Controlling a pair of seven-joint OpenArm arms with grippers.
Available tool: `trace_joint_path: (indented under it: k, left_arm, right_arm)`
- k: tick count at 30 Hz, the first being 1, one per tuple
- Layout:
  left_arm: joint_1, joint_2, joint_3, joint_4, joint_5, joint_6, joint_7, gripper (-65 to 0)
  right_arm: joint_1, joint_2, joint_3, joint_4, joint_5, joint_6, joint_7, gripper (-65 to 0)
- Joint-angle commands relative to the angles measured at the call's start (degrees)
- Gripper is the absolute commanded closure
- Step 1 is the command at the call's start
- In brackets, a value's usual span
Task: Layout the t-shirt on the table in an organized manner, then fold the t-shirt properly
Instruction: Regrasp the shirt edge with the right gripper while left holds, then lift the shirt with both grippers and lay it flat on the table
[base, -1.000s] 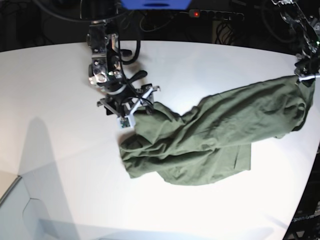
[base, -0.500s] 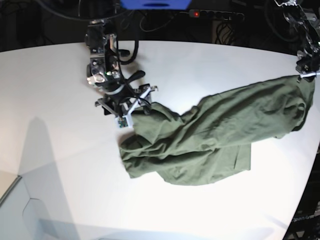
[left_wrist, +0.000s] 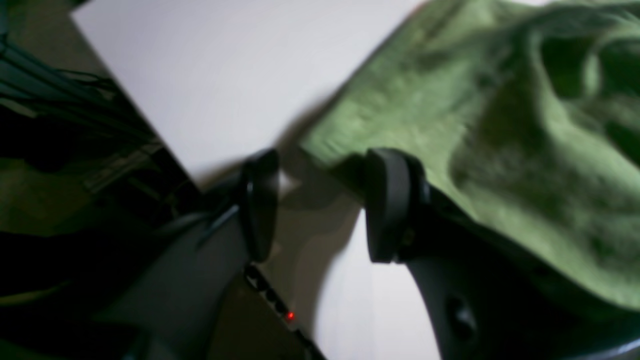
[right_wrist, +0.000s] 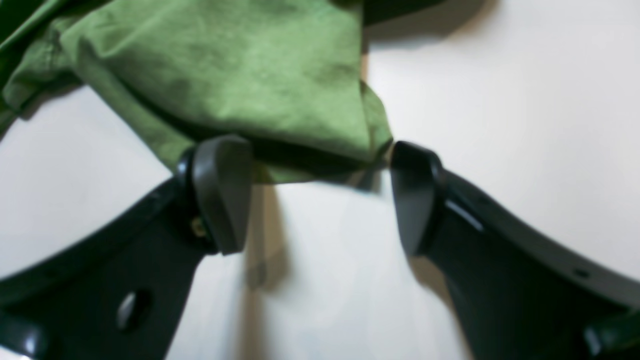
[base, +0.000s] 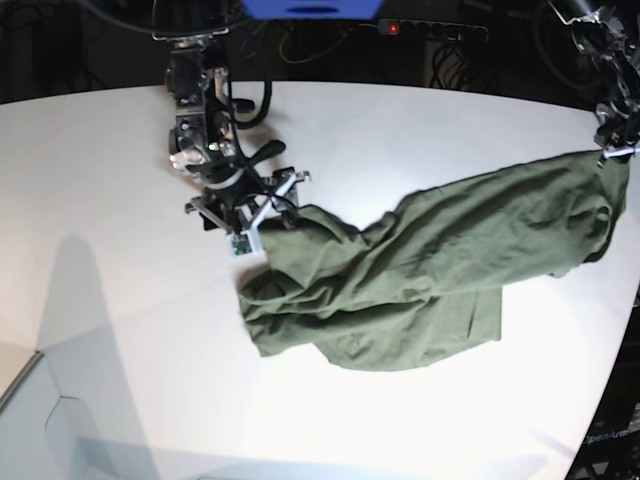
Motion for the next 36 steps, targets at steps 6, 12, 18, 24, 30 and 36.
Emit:
trace_joint_path:
  k: [6, 12, 18, 24, 30, 36]
  left_arm:
    - [-1.78, -1.06, -0.11, -2.40, -0.29, -0.03, -0.21, -13.3]
    - [-2.75, -0.97, -0.02, -2.23, -0.47, -0.03, -0.21, -0.4]
    - [-2.75, -0.62, -0.02, 2.96, -0.64, 0.06, 0.23, -0.1]
    - [-3.45, -0.62, 0.33, 9.82, -0.73, 0.06, 0.31, -0.1]
    - [-8.55, -1.06, 5.34, 21.25, -0.64, 0.06, 0.31, -0.1]
    - [-19.10, -3.78, 14.84, 27.93, -0.20, 0.58, 0.31, -0.1]
  right_arm:
    - [0.61, -0.29, -0.18, 0.93, 0.65, 0.10, 0.73, -43.6]
    - [0.61, 0.41, -0.35, -0.30, 0.74, 0.28, 0.82, -38.5]
    - [1.22, 0.33, -0.35, -1.00, 0.74, 0.37, 0.82, -1.5]
    - [3.16, 1.47, -0.09, 5.59, 0.47, 0.37, 0.82, 0.0]
    - [8.96, 4.11, 4.66, 18.25, 0.39, 0.10, 0.38, 0.0]
    - [22.06, 5.25, 12.48, 22.74, 0.21, 0.02, -5.16, 0.0]
